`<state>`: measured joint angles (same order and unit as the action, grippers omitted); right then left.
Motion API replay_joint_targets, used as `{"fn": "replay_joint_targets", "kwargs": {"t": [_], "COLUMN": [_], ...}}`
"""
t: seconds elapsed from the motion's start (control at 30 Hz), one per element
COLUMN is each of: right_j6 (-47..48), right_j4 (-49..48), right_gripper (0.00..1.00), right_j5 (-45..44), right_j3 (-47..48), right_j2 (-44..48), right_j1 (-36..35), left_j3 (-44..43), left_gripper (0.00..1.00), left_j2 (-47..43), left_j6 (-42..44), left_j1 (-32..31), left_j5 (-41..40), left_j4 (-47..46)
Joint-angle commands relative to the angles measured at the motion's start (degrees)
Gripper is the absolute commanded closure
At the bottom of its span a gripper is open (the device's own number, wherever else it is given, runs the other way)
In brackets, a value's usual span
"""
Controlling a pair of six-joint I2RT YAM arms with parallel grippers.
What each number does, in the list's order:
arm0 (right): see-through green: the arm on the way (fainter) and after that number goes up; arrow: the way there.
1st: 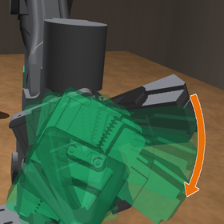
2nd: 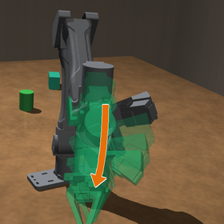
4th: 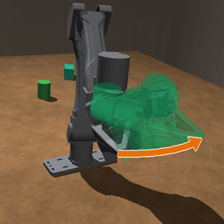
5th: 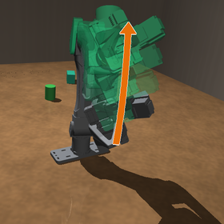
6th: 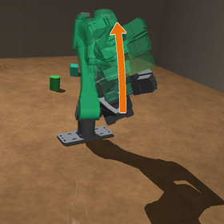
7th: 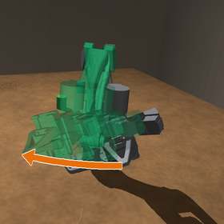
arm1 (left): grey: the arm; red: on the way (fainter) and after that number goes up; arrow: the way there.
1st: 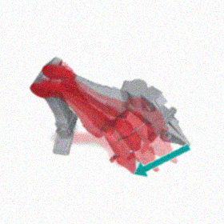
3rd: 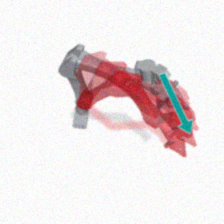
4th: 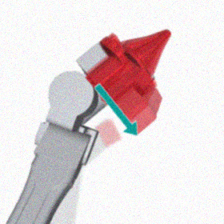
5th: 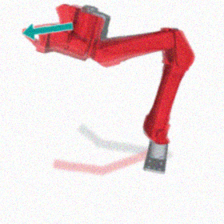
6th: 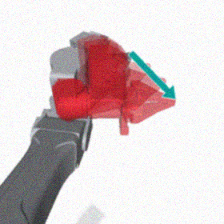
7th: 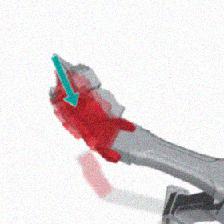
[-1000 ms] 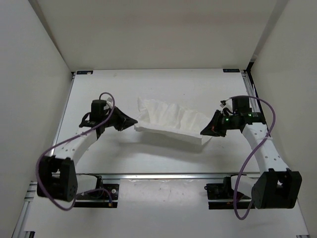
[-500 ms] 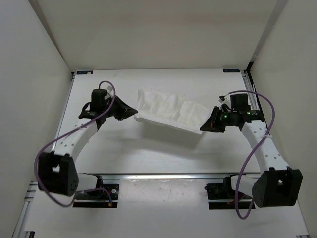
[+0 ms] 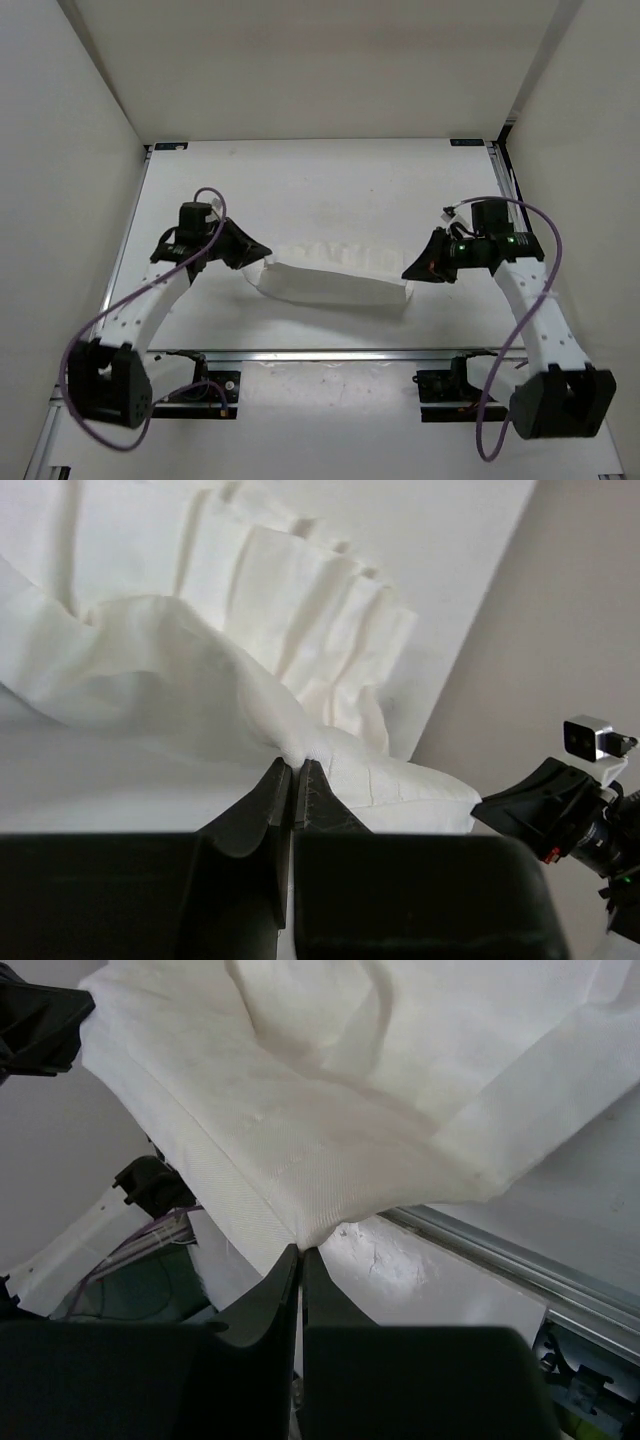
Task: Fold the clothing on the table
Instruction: Fold the skirt
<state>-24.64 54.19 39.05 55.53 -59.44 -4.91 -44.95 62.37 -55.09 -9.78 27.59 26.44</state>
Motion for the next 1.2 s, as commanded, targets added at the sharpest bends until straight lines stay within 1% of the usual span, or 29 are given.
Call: {"fn": "replay_joint_targets", "kwargs": {"t": [0.0,0.03,0.13,0.23,0.27,0.37,0.5,0.53,0.57,0.6,0.63,0.67,0.7,0.73,0.77,0.8,0.83,0.9,0.93,0.97,1.0,1.03,1.07,1.13,1.17], "right_j6": [2.3,2.5,0.6,0.1,0.2,0.7,1.4,1.5,1.6,1.9,1.3,1.8,1.6,1.7,1.4,1.4,0.5,-0.4,-0.8,0.0,0.4,1.9,3.0,5.2,6.2], "right_j4": [-1.5,-1.8,-7.5,-10.4,-11.7,-12.2,-13.6,-14.3,-14.6,-15.5,-16.0,-17.3,-19.5,-23.0,-26.0,-28.1,-30.9,-35.0,-37.7,-39.8,-40.6,-40.8,-38.3,-35.0,-32.7], "right_gripper": [1.0,1.0,1.0,1.0,1.0,1.0,1.0,1.0,1.0,1.0,0.97,0.9,0.84,0.75,0.72,0.71,0.68,0.66,0.64,0.63,0.59,0.56,0.54,0.55,0.54], "right_j5": [-2.2,-2.2,-1.7,-1.8,-2.3,-3.2,-3.1,-3.0,-3.1,-3.0,-3.6,-3.6,-3.3,-3.5,-3.7,-3.3,-2.4,-1.0,-1.3,-2.6,-3.9,-6.5,-8.0,-9.3,-10.0], "right_j3": [-1.1,-0.6,-0.3,0.8,2.7,5.3,10.8,12.4,13.5,14.1,16.1,16.9,17.5,17.6,17.7,17.6,18.4,18.6,17.9,16.5,16.1,15.5,16.4,18.0,17.9], "right_j2": [-6.6,-9.6,-14.7,-19.6,-21.7,-26.8,-33.4,-34.2,-35.9,-37.4,-39.0,-39.9,-40.7,-41.2,-41.7,-42.7,-42.7,-41.3,-39.1,-37.9,-35.0,-32.3,-31.9,-30.0,-29.7], "right_j1": [2.5,2.4,2.9,2.5,2.3,2.3,2.4,2.3,2.3,2.1,2.1,2.3,2.2,2.4,2.7,3.7,4.3,4.8,4.8,4.8,4.6,4.5,4.6,3.1,2.5], "left_j3": [-2.2,-2.8,-5.3,-6.6,-7.1,-7.6,-8.0,-8.1,-7.8,-7.5,-6.8,-6.6,-6.5,-5.9,-6.5,-6.8,-8.5,-11.8,-12.9,-15.1,-16.7,-17.3,-16.2,-13.0,-10.3], "left_gripper": [1.0,1.0,1.0,1.0,1.0,1.0,0.99,0.96,0.84,0.75,0.73,0.66,0.55,0.49,0.36,0.27,0.13,0.01,0.02,0.01,0.01,0.02,0.02,0.05,0.07], "left_j2": [7.5,8.5,12.8,14.7,15.4,16.7,19.2,20.4,20.9,21.6,23.2,24.3,24.8,26.0,27.4,28.2,29.2,29.7,29.3,28.3,27.8,26.8,25.4,23.3,21.8], "left_j6": [0.2,0.5,2.0,2.4,2.1,2.0,2.0,2.5,2.2,1.7,1.6,0.8,0.2,-0.8,-2.0,-3.9,-5.3,-4.9,-1.9,-0.1,4.2,8.1,9.5,14.3,15.2], "left_j1": [1.2,1.5,2.0,1.3,0.6,-0.5,-0.2,0.2,0.8,1.7,2.0,2.4,2.9,3.4,3.7,4.5,5.1,6.1,6.4,6.6,6.4,5.8,5.7,4.2,4.0], "left_j5": [-8.1,-8.3,-11.1,-11.0,-11.5,-11.9,-12.7,-12.8,-12.7,-12.2,-11.2,-9.5,-9.4,-7.7,-5.0,-3.1,-0.3,2.3,2.3,2.0,0.1,-0.4,-0.9,2.3,3.2], "left_j4": [-3.8,-3.8,-2.3,-2.4,-2.4,-2.5,-3.6,-4.1,-5.0,-5.9,-8.5,-11.7,-13.5,-17.8,-22.5,-27.0,-30.8,-32.1,-31.5,-27.7,-23.4,-21.9,-20.2,-21.5,-22.3]}}
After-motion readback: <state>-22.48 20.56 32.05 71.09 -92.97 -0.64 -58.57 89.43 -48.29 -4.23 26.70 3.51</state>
